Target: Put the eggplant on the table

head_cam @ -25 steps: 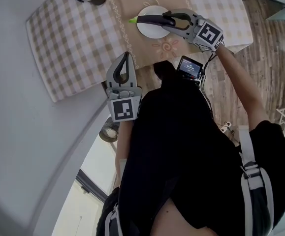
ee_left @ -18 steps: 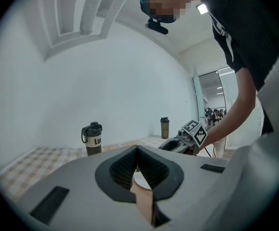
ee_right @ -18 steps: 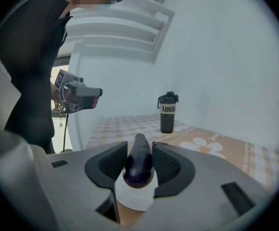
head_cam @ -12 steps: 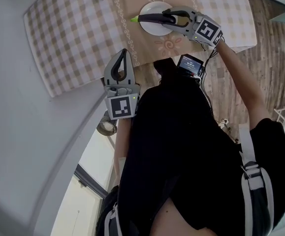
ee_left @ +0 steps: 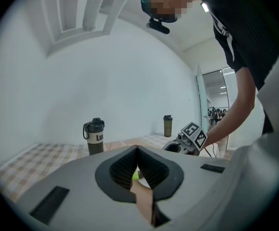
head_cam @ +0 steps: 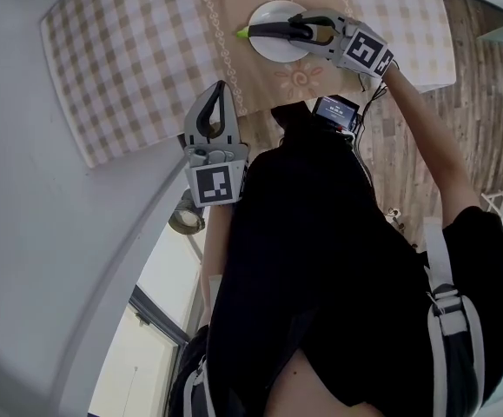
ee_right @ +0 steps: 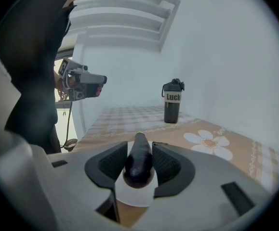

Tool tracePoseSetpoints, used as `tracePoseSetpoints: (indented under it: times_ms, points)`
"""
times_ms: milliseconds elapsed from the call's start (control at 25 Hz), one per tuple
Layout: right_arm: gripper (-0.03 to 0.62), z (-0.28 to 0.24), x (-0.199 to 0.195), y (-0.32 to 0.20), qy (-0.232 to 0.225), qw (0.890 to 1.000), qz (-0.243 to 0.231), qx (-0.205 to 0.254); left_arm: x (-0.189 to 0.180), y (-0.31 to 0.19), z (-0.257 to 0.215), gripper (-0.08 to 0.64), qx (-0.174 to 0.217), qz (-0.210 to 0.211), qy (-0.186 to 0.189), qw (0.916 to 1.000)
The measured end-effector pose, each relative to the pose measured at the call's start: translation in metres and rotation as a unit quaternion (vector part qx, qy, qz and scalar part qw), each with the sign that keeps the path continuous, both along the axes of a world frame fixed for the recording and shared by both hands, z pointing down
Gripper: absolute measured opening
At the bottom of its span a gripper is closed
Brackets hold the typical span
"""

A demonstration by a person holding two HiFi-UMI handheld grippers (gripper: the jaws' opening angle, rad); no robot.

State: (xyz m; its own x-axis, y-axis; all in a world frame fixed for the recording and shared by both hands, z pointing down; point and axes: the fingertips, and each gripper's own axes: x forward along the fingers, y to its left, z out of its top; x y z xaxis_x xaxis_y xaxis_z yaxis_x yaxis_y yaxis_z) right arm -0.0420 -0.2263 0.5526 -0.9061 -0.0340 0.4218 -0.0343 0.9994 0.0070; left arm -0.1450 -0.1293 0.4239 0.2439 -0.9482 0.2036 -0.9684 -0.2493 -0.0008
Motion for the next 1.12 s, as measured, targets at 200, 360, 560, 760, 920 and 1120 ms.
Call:
tracePoseSetpoints:
  times_ms: [200,360,560,760,920,1120]
  points:
    - [0.169,0.006,0.001,-0.002,0.012,1.0,-0.007,0.0,-0.001,-0.006,0.001,-0.008,-0.005,-0.005,0.003,1.0]
    - [0.169,0.011,0.004,-0.003,0.023,1.0,-0.015,0.004,0.0,-0.009,0.003,-0.008,-0.006,-0.005,0.0,1.0]
    - [0.167,0.015,0.008,-0.005,0.033,0.999,-0.016,0.01,0.006,-0.013,0.006,-0.008,-0.007,-0.002,0.008,0.9999]
    - [0.166,0.018,0.009,-0.006,0.042,0.999,-0.02,0.016,0.007,-0.016,0.009,-0.008,-0.011,0.002,0.008,0.9999]
    - [0.164,0.02,0.008,-0.006,0.048,0.998,-0.021,0.023,0.004,-0.017,0.009,-0.008,-0.007,0.004,0.007,0.9999]
    - [0.164,0.021,0.006,-0.007,0.054,0.998,-0.028,0.024,0.001,-0.018,0.012,-0.008,-0.011,0.001,0.008,0.9999]
